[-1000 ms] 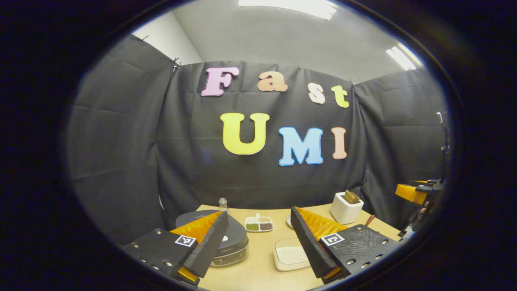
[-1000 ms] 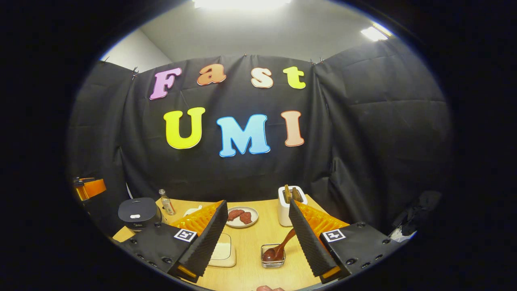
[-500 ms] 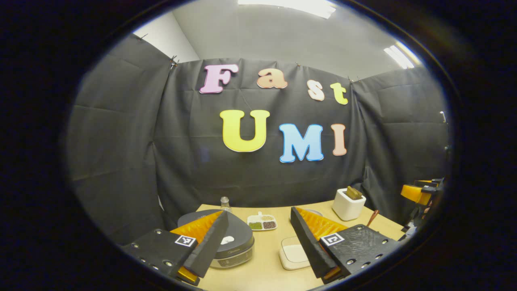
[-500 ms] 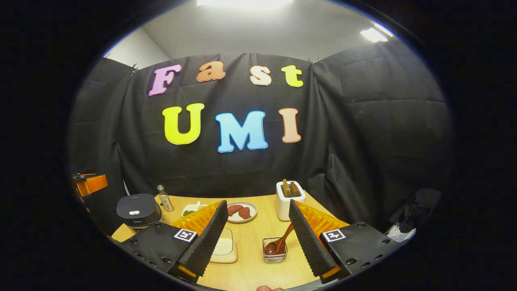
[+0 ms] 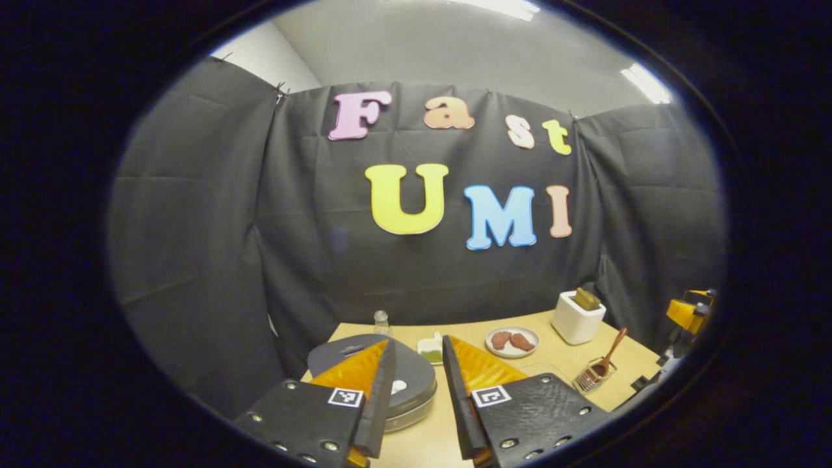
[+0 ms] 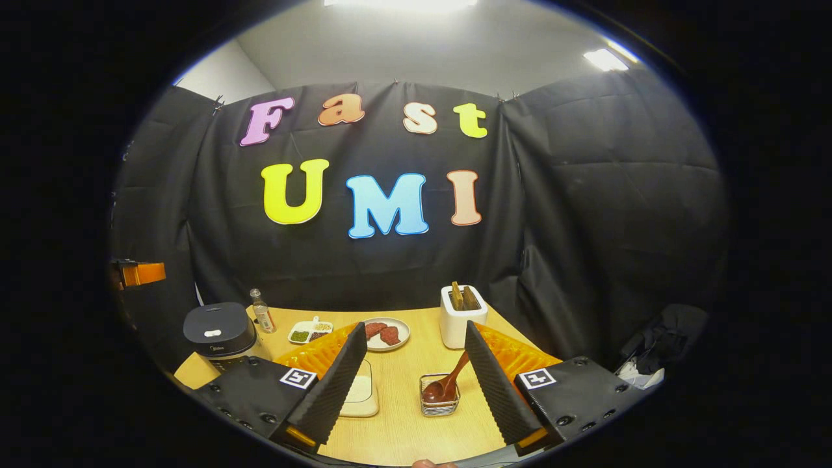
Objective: Close the left gripper, press the button to open the rice cooker; take a wooden spoon from the chopstick holder with the right hand, scoop a spoonful of rice and pour it into the rice cooker, then put the wooden spoon back into the chopstick holder.
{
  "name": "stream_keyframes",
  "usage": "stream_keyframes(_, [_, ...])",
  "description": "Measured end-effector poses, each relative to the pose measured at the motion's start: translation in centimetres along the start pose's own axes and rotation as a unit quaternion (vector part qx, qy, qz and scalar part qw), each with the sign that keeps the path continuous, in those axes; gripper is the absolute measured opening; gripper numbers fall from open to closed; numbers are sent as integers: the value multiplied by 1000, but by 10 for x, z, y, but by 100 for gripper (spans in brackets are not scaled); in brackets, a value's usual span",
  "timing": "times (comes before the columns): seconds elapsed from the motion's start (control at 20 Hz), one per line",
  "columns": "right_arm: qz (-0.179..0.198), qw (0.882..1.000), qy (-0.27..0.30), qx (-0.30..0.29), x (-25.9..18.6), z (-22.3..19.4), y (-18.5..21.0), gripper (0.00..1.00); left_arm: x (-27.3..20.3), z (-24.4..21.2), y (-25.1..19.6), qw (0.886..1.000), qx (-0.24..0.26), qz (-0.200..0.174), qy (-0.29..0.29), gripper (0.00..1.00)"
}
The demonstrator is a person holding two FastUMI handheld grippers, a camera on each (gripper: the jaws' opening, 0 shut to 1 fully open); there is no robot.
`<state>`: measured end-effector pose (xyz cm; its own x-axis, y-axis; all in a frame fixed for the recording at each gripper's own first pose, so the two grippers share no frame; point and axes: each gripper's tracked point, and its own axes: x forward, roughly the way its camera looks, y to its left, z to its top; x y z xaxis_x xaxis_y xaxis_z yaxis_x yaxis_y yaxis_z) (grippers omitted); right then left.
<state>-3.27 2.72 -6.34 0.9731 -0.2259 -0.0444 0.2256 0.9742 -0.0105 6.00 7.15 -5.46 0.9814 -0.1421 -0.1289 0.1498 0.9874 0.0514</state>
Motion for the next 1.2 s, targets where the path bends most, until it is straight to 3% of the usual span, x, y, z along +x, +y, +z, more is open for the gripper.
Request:
stream_keyframes(0.05, [2, 1000, 0, 0, -1, 0, 2, 97, 4, 0, 8, 1000, -2, 12, 1, 48])
stream_keyframes(0.2, [1, 1000, 4, -3, -8, -2, 0, 97, 10, 1, 12, 1000, -17, -5, 11, 19])
stream_keyframes(0.3, [1, 1000, 6, -3, -12, -1, 0, 97, 16, -1, 14, 1000, -14, -12, 25, 20])
stream_keyframes(0.35, [0, 1000, 6, -3, -13, -1, -1, 97, 25, -6, 28, 999, -17, 12, 28, 19])
stream_keyframes(0.4, [0, 1000, 8, -6, -14, -4, 0, 97, 25, -3, 32, 999, -21, 9, 37, 1])
stream_keyframes(0.7, [36, 999, 39, -11, -3, -21, 16, 97, 54, -36, 34, 993, -53, -7, 105, 1])
stream_keyframes(0.95, [54, 998, 25, -19, 28, -9, 19, 95, 91, -74, 35, 982, -81, -4, 168, 0])
stream_keyframes(1.2, [71, 997, 33, -18, 51, -12, 21, 97, 115, -128, 44, 969, -86, 19, 230, 1])
